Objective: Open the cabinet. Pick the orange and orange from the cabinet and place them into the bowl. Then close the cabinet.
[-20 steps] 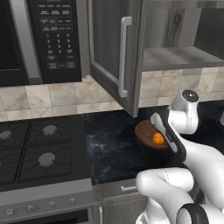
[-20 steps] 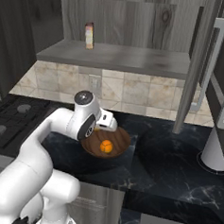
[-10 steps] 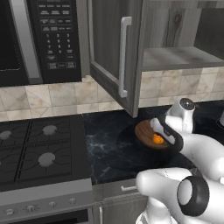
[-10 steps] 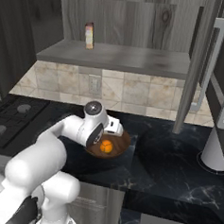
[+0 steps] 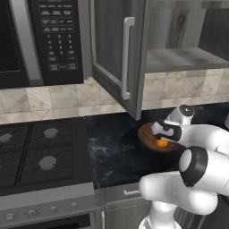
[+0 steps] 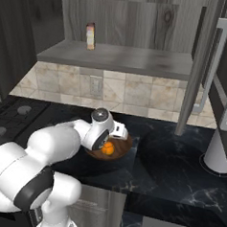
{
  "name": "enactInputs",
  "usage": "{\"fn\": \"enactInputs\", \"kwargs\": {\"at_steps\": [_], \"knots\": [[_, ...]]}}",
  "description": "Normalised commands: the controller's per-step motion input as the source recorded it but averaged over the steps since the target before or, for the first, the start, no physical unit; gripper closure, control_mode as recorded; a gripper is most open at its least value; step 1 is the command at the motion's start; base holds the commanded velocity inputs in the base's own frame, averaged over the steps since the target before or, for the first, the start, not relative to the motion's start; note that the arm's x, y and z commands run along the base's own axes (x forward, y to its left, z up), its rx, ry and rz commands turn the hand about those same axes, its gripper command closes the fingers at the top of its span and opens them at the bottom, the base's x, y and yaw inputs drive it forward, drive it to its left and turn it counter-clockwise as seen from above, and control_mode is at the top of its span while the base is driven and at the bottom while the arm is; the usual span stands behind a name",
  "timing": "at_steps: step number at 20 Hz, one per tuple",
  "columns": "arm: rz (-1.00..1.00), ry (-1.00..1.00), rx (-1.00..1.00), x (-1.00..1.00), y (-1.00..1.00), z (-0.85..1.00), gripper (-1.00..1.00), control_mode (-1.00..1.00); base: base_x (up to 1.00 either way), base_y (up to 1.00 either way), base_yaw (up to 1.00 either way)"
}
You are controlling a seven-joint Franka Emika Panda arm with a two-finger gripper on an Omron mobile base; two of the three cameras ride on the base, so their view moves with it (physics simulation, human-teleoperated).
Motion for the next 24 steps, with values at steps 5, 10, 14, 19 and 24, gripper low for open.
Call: {"fn": "enactInputs", "kwargs": {"at_steps": [5, 10, 14, 19, 24], "knots": [[0.0, -0.03, -0.01, 0.39, 0.0, -0.3, -1.0, -1.0, 0.0, 0.0, 0.0], [0.0, -0.04, 0.0, 0.34, -0.01, -0.25, -1.0, -1.0, 0.0, 0.0, 0.0], [0.0, 0.0, 0.0, 0.27, -0.02, -0.11, -1.0, -1.0, 0.0, 0.0, 0.0], [0.0, -0.06, 0.0, 0.02, -0.03, 0.02, -1.0, -1.0, 0.0, 0.0, 0.0], [0.0, -0.21, 0.0, -0.24, -0.01, 0.55, -1.0, -1.0, 0.0, 0.0, 0.0]]}}
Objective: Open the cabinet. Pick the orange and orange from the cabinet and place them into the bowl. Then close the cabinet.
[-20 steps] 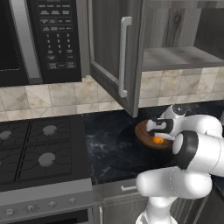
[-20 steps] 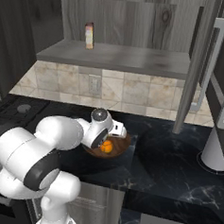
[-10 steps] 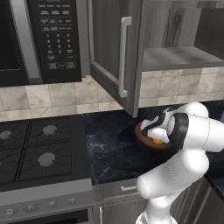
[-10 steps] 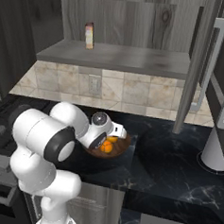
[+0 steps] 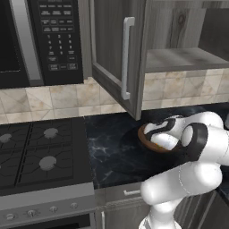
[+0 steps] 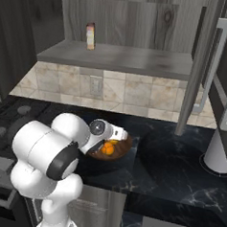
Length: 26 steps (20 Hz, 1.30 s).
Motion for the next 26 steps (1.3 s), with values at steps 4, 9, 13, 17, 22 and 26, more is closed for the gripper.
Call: {"fn": "enactInputs", "kwargs": {"at_steps": [4, 9, 13, 17, 22, 26], "knots": [[0.0, -0.23, 0.0, -0.3, 0.0, 0.86, -1.0, -1.0, 0.0, 0.0, 0.0], [0.0, -0.13, 0.0, -0.35, 0.0, 0.99, -1.0, -1.0, 0.0, 0.0, 0.0], [0.0, -0.09, 0.0, -0.33, 0.05, 1.0, -1.0, -1.0, 0.0, 0.0, 0.0], [-0.01, 0.0, 0.0, -0.22, 0.14, 1.0, -1.0, -1.0, 0.0, 0.0, 0.0], [0.0, 0.02, 0.0, -0.23, 0.07, 1.0, -1.0, -1.0, 0.0, 0.0, 0.0], [0.0, 0.1, 0.0, -0.35, 0.03, 1.0, -1.0, -1.0, 0.0, 0.0, 0.0]]}}
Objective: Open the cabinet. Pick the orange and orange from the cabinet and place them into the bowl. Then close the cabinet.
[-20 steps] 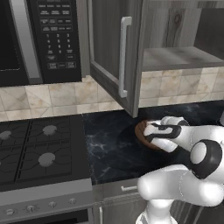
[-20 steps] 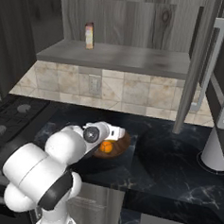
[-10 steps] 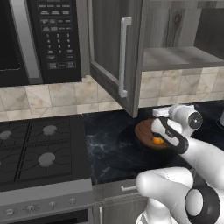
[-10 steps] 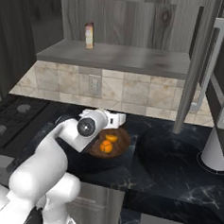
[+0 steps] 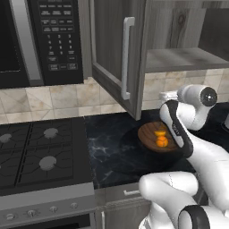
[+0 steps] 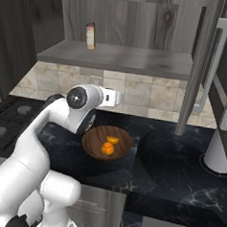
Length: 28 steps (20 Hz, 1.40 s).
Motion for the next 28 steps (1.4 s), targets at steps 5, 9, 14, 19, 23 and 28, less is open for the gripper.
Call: {"fn": "enactInputs", "kwargs": {"at_steps": [5, 9, 14, 19, 23, 28], "knots": [[0.0, 0.01, -0.01, -0.82, 0.03, 0.49, -1.0, -1.0, 0.0, 0.0, 0.0], [0.0, -0.15, -0.02, -1.0, 0.14, 0.1, -1.0, -1.0, 0.0, 0.0, 0.0], [0.0, -0.35, -0.01, -1.0, 0.3, 0.0, -1.0, -1.0, 0.0, 0.0, 0.0], [0.0, -0.35, 0.0, -0.73, 0.44, 0.25, -1.0, -1.0, 0.0, 0.0, 0.0], [0.0, -0.2, 0.0, -0.48, 0.55, 0.64, -1.0, -1.0, 0.0, 0.0, 0.0], [0.0, -0.15, 0.0, -0.45, 0.55, 0.65, -1.0, -1.0, 0.0, 0.0, 0.0]]}}
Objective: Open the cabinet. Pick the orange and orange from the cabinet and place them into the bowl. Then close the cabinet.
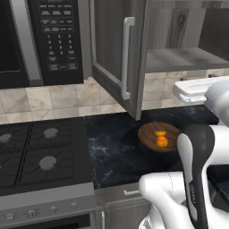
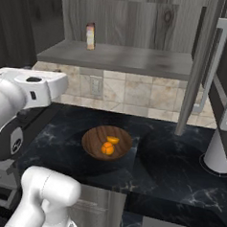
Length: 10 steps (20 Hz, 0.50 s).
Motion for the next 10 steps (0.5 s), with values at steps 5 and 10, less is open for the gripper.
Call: {"fn": "enactInputs", "kwargs": {"at_steps": [5, 10], "knots": [[0.0, -0.14, 0.0, -0.28, 0.57, 0.36, -1.0, -1.0, 0.0, 0.0, 0.0], [0.0, -0.11, 0.0, -0.01, 0.58, 0.05, -1.0, -1.0, 0.0, 0.0, 0.0]]}}
